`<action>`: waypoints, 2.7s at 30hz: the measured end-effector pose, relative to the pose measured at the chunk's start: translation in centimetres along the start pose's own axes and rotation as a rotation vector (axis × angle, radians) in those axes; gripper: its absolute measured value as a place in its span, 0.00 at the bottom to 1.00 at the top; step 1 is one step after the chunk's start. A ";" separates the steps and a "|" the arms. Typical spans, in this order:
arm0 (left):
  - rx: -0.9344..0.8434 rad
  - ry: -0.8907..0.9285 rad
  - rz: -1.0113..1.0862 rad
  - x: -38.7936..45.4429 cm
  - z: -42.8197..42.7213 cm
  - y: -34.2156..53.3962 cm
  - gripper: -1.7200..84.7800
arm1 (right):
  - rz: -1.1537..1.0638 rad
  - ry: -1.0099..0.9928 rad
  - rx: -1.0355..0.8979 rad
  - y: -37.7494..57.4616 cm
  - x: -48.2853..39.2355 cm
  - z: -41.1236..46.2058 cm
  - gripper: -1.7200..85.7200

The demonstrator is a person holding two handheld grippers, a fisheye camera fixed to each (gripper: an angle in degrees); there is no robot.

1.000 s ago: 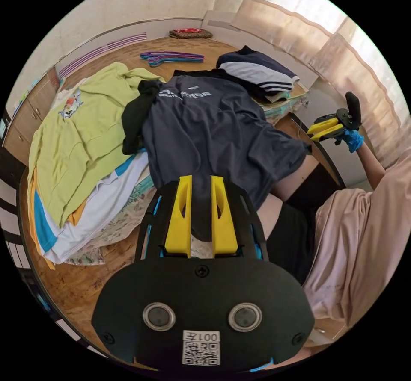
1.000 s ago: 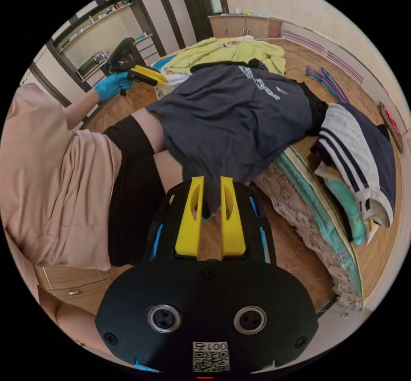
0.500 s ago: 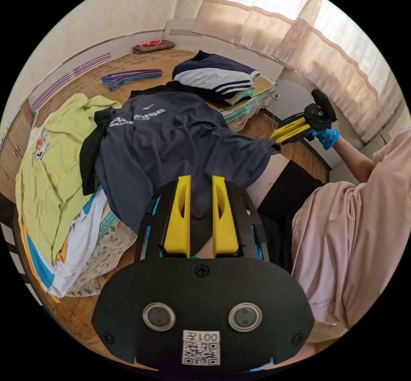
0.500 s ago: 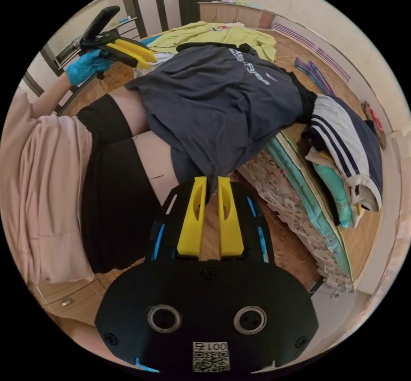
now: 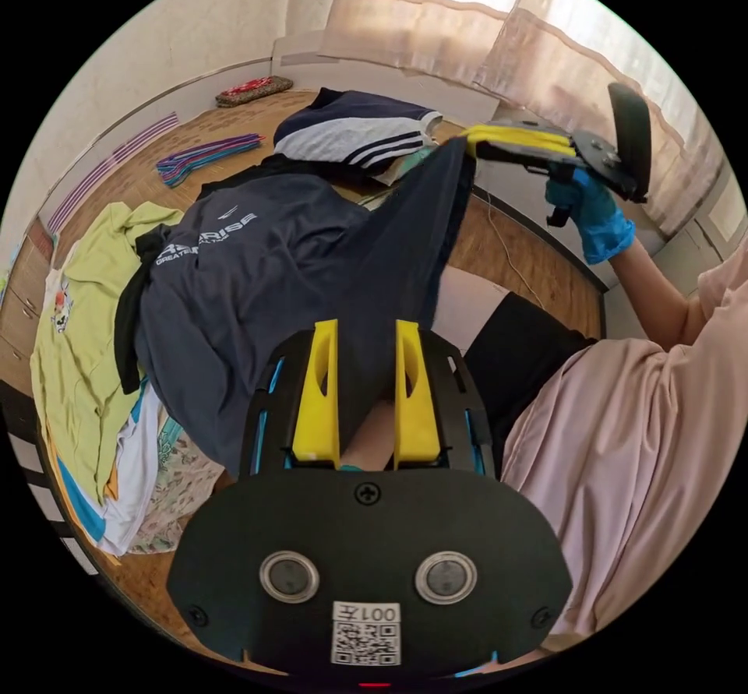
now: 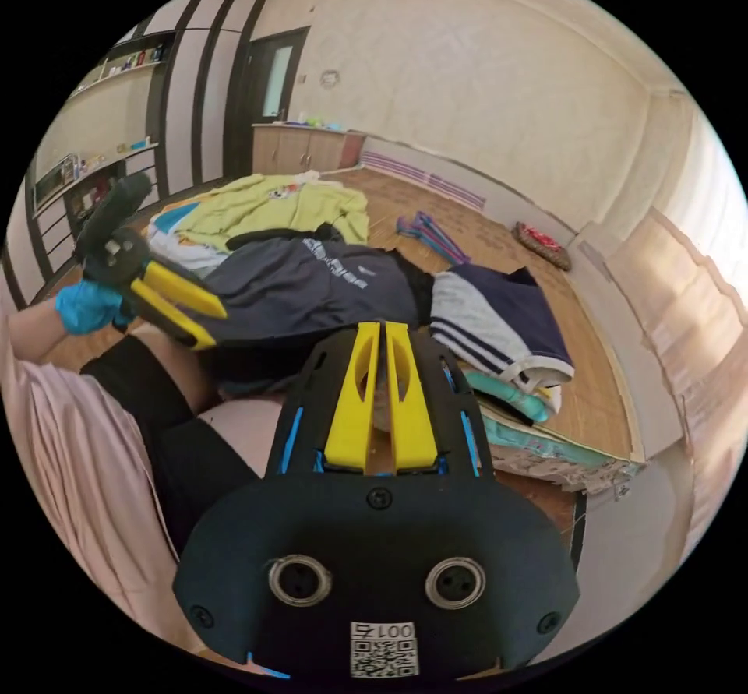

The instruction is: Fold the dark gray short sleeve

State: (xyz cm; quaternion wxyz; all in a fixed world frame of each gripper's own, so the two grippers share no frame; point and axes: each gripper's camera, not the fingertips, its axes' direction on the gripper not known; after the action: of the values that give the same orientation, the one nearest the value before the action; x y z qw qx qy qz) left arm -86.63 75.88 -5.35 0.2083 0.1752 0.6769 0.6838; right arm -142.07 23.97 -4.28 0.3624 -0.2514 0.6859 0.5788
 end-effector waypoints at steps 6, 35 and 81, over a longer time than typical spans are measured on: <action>0.049 -0.076 -0.055 1.1 0.3 0.7 0.10 | 0.056 0.036 0.031 -1.0 0.6 -2.8 0.03; -0.014 -0.358 -0.509 -2.4 1.2 14.1 0.05 | 0.224 0.105 0.174 1.6 3.8 -14.5 0.03; 0.053 -0.378 -0.469 -3.2 -3.9 24.0 0.00 | 0.205 0.187 0.078 3.4 6.7 -15.4 0.03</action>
State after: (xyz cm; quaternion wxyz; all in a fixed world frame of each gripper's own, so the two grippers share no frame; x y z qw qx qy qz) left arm -87.09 70.95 18.67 0.4781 0.1435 0.6658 0.5545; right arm -151.92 10.15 -6.41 0.2452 -0.2187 0.7607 0.5598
